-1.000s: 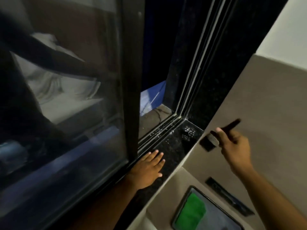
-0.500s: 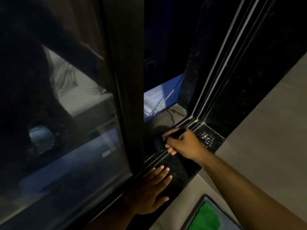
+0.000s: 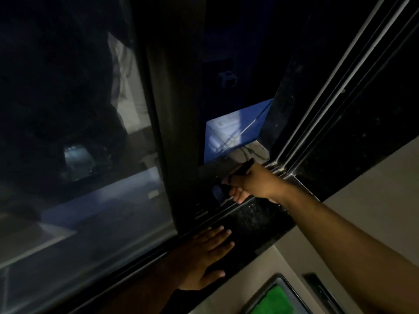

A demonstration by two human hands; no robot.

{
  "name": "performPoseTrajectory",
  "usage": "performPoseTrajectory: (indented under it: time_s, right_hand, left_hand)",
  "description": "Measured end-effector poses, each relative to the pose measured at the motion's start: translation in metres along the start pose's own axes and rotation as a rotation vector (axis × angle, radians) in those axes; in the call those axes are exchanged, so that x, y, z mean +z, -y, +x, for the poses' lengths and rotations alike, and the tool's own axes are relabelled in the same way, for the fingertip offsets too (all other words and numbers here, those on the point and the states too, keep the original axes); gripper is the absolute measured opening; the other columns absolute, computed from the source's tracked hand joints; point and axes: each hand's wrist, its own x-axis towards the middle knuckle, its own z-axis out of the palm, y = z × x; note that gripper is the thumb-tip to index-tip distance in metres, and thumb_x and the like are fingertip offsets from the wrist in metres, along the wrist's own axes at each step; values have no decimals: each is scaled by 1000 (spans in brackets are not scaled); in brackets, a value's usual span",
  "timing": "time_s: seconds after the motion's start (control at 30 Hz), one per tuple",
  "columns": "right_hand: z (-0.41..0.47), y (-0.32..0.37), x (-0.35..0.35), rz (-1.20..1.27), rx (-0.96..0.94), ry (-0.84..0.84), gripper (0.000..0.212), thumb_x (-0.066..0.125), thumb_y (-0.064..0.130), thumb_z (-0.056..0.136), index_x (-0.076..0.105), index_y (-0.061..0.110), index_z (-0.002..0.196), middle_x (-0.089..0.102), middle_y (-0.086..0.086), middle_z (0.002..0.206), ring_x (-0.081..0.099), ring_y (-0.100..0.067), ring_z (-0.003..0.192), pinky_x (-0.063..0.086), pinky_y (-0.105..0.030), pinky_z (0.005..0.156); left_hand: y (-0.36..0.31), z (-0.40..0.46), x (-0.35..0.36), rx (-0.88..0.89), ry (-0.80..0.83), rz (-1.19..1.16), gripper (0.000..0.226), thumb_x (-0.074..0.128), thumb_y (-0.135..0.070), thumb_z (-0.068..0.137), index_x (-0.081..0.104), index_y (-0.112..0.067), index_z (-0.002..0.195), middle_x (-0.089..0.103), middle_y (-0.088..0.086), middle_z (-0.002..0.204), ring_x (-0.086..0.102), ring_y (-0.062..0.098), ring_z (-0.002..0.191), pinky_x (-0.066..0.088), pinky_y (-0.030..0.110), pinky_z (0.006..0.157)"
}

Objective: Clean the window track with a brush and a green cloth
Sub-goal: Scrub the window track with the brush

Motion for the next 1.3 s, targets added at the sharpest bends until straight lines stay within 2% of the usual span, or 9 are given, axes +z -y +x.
performPoseTrajectory:
  time_s: [0.13,0.3,0.43,0.57,0.7,0.87,0.97,1.13,1.3]
  right_hand:
    - [8,-15,-20,-54,81,-106,11,61,9,89,65,1,83,64,-20,63,62,-21,49,57,-33,50]
    - [17,-27,-85,-916,177,-542,30,55,32,88,71,8,97,70,-20,96,66,-37,89,52,-37,77]
    - [6,-11,-35,-556,131,-519,26,65,28,85,69,2,86,71,-15,74,70,-27,66,55,-31,61]
    - [-1,7,25,83,83,-161,24,54,17,92,61,-3,81,62,-15,54,57,-19,35,49,-26,34]
    - [7,-7,-1,-176,65,-320,25,57,24,91,61,7,73,64,-16,57,59,-22,40,52,-35,43]
    - [1,-14,-57,-1166,154,-513,34,55,37,91,67,6,99,69,-24,98,66,-42,92,51,-42,76]
    - [-1,-4,-26,-972,94,-385,29,57,35,88,70,9,90,71,-20,87,68,-37,80,53,-40,72]
    - [2,-3,17,70,27,-145,30,53,22,94,63,7,71,58,-11,44,51,-17,30,40,-20,32]
    - [4,-34,-54,-595,78,-510,26,58,25,91,62,7,74,64,-20,68,65,-33,60,48,-34,53]
  left_hand:
    - [0,0,0,-3,-27,12,64,33,-56,98,27,-23,152,19,2,162,10,20,150,14,36,116]
    - [0,0,1,3,-62,22,64,34,-57,97,30,-23,151,20,3,162,12,20,150,14,36,116]
    - [0,0,0,-2,-45,29,64,33,-58,97,30,-23,151,21,4,162,12,21,150,13,36,115]
    - [0,-1,0,7,-49,51,65,33,-58,96,31,-22,150,24,5,161,15,23,149,12,35,115]
    - [-1,-1,-2,9,-87,69,66,39,-59,93,38,-23,147,32,4,157,26,22,146,16,35,113]
    - [1,1,1,9,-70,47,65,34,-57,96,30,-21,151,20,5,162,11,23,150,12,38,116]
    - [0,0,3,1,-39,37,65,33,-56,97,29,-20,151,18,7,162,8,24,151,12,40,117]
    - [-1,0,2,5,-63,54,64,36,-55,95,33,-20,149,24,8,160,14,25,150,14,39,116]
    - [-2,-1,1,-8,-86,54,64,37,-55,95,33,-21,149,22,7,161,14,23,150,13,38,116]
